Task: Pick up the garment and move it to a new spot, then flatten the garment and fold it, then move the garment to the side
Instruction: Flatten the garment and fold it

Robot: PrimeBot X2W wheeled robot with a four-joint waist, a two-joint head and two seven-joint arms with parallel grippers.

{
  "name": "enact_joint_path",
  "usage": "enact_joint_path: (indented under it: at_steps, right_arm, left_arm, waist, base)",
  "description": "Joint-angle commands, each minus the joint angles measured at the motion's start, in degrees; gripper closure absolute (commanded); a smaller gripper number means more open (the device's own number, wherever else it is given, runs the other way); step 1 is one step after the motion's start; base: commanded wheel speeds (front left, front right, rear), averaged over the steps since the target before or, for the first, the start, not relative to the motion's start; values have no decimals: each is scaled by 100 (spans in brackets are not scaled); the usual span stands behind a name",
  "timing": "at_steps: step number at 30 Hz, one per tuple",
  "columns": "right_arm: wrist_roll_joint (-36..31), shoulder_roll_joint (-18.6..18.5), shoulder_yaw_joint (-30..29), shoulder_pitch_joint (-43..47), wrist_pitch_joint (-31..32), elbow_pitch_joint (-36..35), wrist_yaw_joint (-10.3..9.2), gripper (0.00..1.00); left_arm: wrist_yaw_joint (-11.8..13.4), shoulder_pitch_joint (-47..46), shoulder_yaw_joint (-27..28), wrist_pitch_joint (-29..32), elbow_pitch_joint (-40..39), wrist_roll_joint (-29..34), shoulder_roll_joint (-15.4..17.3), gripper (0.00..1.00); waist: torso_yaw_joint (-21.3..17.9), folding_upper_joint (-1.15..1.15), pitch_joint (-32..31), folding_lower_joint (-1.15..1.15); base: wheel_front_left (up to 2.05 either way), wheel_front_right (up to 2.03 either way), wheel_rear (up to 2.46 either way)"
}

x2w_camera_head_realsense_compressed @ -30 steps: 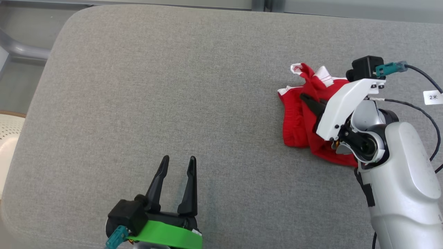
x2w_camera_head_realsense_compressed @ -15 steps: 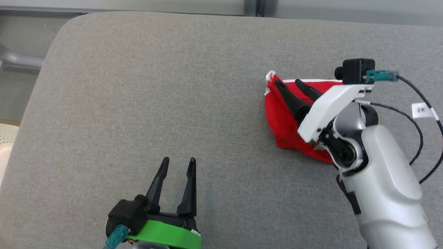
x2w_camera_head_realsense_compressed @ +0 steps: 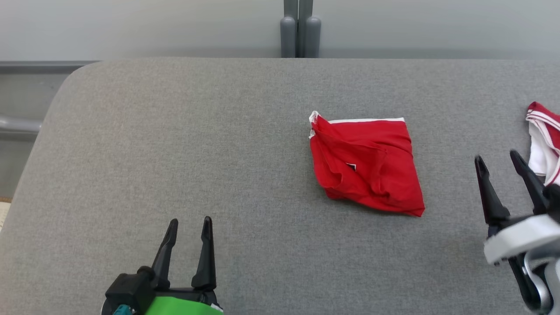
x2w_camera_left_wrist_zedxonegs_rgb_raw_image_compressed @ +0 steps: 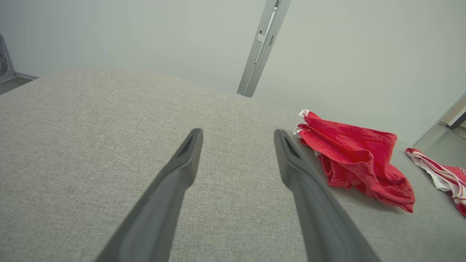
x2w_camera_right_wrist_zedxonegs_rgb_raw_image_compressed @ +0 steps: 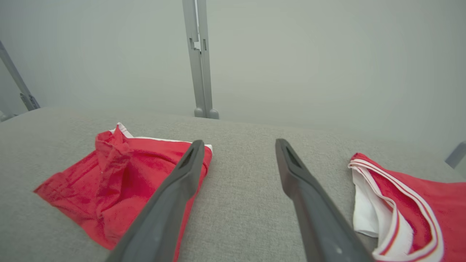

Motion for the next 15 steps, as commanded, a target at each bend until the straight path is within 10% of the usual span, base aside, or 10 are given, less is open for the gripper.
enact_joint_path:
  at_steps: [1,15]
  right_arm:
    - [-141,-50,-63,260,-221,151,3,0]
    - [-594,375,-931,1379,-627,411,2,0]
  left_arm:
    - [-36,137,94,-15,-2,111,9,0]
    - [-162,583,673,-15,-102,371,9,0]
  waist:
    - [-216,0,-283,0]
    - [-440,0,-606,0]
  base:
    - [0,0,0]
    - [0,0,0]
